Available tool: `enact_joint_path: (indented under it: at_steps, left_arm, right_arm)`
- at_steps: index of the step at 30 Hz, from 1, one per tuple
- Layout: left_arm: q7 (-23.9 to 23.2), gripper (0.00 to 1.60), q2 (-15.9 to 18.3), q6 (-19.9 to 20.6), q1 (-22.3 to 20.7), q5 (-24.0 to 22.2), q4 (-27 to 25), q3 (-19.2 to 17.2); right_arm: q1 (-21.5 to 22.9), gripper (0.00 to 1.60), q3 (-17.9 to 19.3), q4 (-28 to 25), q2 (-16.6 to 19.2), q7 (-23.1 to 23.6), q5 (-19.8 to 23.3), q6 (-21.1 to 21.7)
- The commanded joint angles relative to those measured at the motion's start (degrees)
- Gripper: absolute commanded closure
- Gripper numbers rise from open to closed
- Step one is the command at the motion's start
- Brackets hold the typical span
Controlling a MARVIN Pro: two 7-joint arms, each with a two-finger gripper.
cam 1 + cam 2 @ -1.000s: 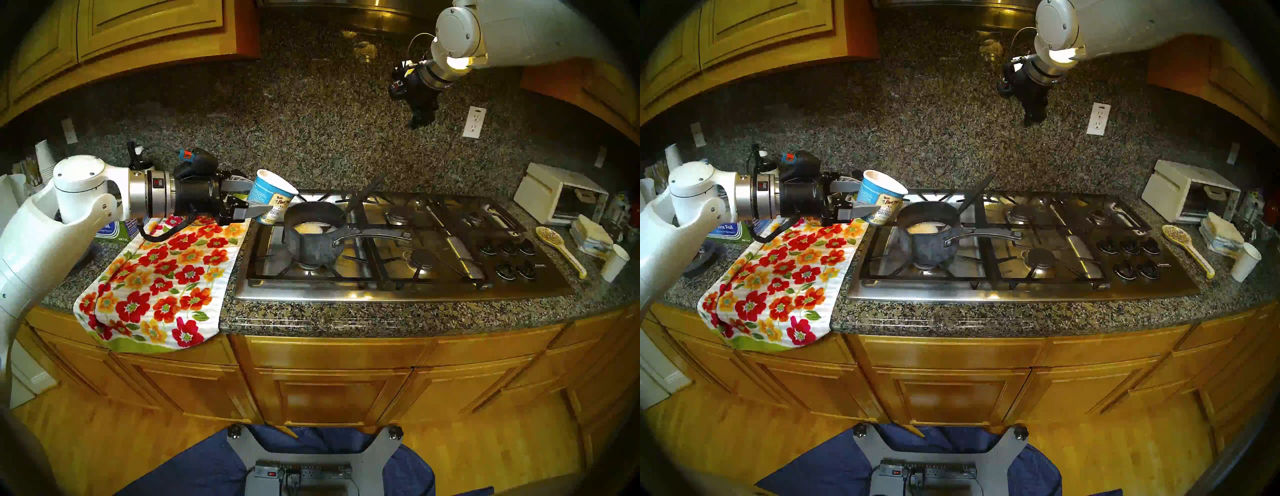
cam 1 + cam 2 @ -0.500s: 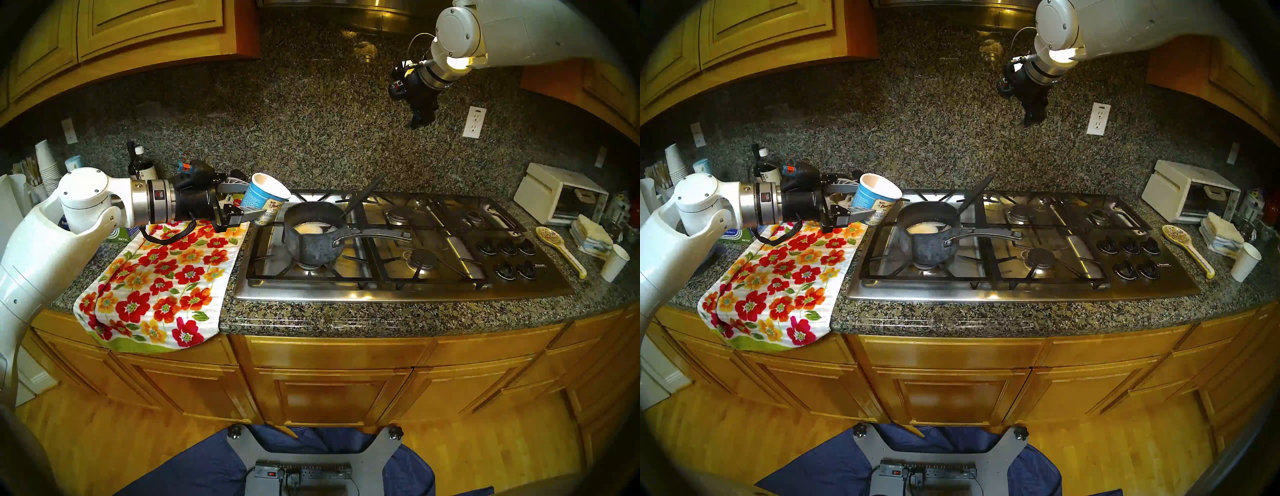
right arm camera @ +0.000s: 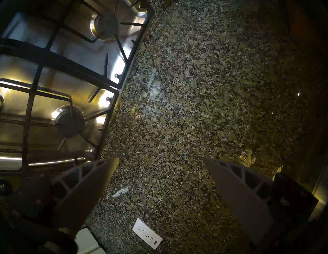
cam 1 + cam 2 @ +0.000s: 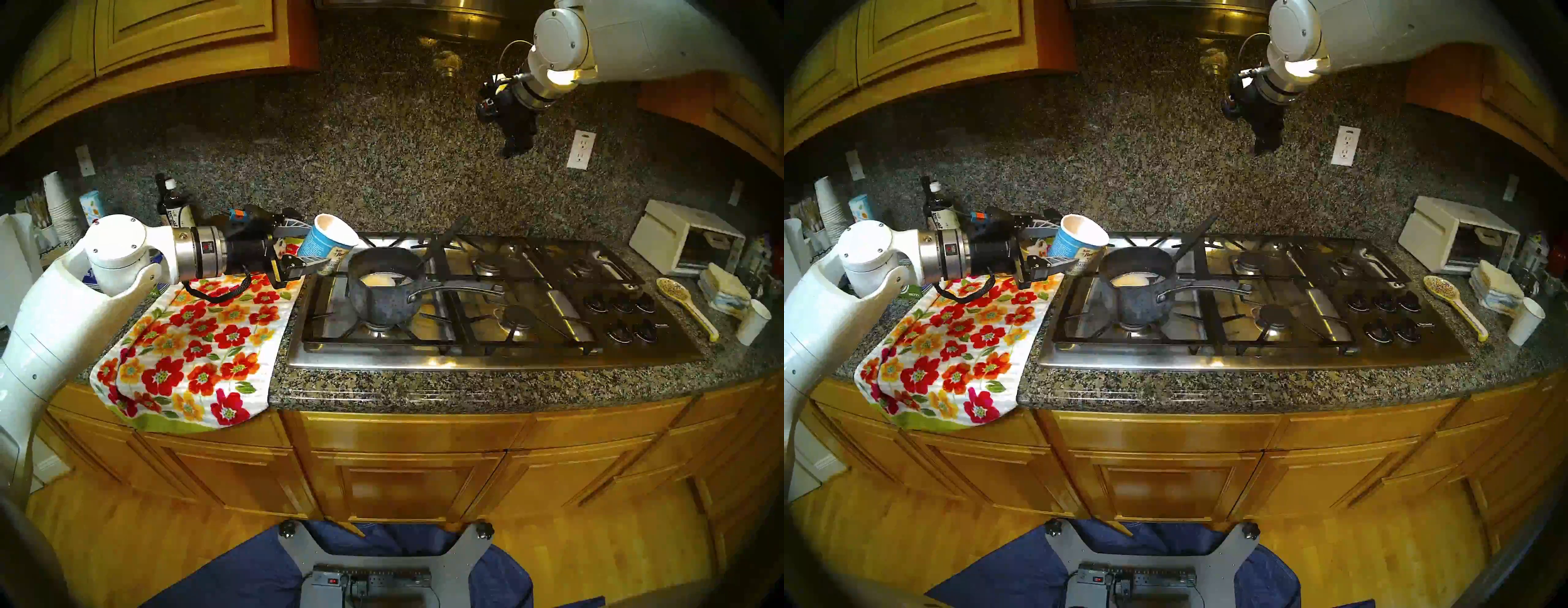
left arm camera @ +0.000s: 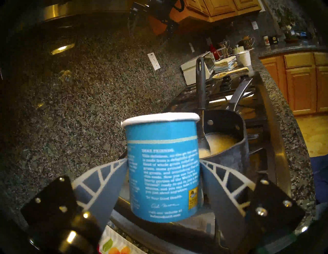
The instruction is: Pour oats into pot and stir with a spoon
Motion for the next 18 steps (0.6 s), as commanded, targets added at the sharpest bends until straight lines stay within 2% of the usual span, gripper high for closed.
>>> enact_joint_path:
  at_steps: [1, 18]
  left_arm:
    - [0.65, 0.56, -1.35, -2.14, -4.16, 1.78, 0.82, -1.25]
    - [1.10, 0.61, -2.78, -8.32, -5.18, 9.67, 0.99, -0.57]
  right_arm:
    - [2.16, 0.00, 0.16, 1.77, 0.12, -0.62, 0.06, 0.41]
    - [2.15, 0.00, 0.23, 1.77, 0.16, -0.61, -0.01, 0.45]
